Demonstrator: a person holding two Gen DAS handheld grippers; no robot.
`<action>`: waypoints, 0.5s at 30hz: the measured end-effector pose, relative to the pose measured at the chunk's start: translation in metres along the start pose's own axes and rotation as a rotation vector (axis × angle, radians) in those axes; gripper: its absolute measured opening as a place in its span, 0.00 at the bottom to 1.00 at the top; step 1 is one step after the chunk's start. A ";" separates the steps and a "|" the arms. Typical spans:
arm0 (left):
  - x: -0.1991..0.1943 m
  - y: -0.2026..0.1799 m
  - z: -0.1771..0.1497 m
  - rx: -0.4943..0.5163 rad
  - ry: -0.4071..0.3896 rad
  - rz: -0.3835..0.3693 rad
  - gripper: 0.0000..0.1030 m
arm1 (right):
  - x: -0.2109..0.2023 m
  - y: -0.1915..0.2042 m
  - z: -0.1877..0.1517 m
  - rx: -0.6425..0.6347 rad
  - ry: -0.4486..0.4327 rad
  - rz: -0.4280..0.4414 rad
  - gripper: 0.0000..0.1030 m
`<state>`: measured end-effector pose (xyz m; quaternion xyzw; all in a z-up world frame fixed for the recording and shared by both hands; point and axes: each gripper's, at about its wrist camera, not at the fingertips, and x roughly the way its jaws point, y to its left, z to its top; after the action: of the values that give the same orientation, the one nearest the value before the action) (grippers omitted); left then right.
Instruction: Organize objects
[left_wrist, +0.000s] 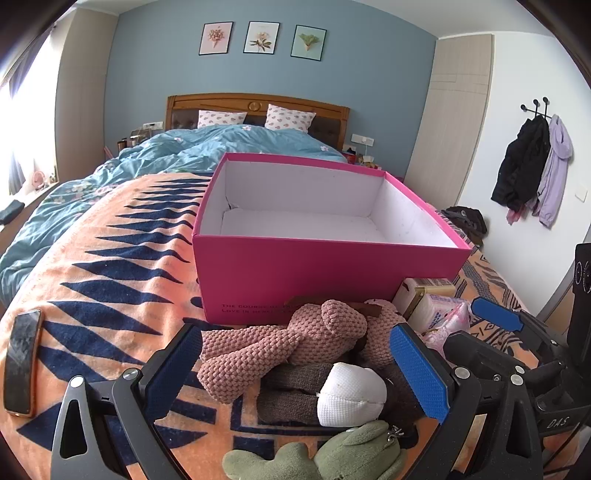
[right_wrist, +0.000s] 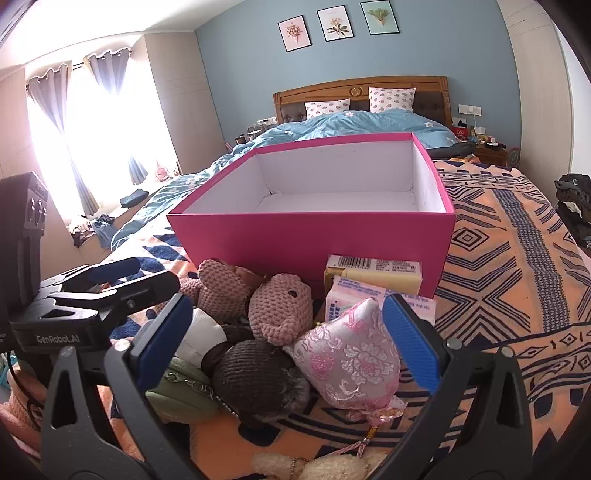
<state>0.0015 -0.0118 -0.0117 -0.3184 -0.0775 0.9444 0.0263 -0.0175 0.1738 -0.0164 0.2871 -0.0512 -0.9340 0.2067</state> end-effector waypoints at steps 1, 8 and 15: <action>0.000 0.000 0.000 0.001 0.000 -0.001 1.00 | 0.000 0.000 0.000 0.002 0.001 0.001 1.00; 0.002 0.000 -0.001 0.006 0.005 -0.004 1.00 | 0.001 0.002 0.000 -0.004 0.006 0.010 0.99; 0.003 0.002 0.000 0.010 0.008 0.001 1.00 | 0.004 0.002 0.002 -0.008 0.018 0.024 0.93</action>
<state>-0.0005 -0.0131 -0.0135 -0.3221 -0.0724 0.9435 0.0275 -0.0208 0.1701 -0.0163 0.2939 -0.0492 -0.9290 0.2193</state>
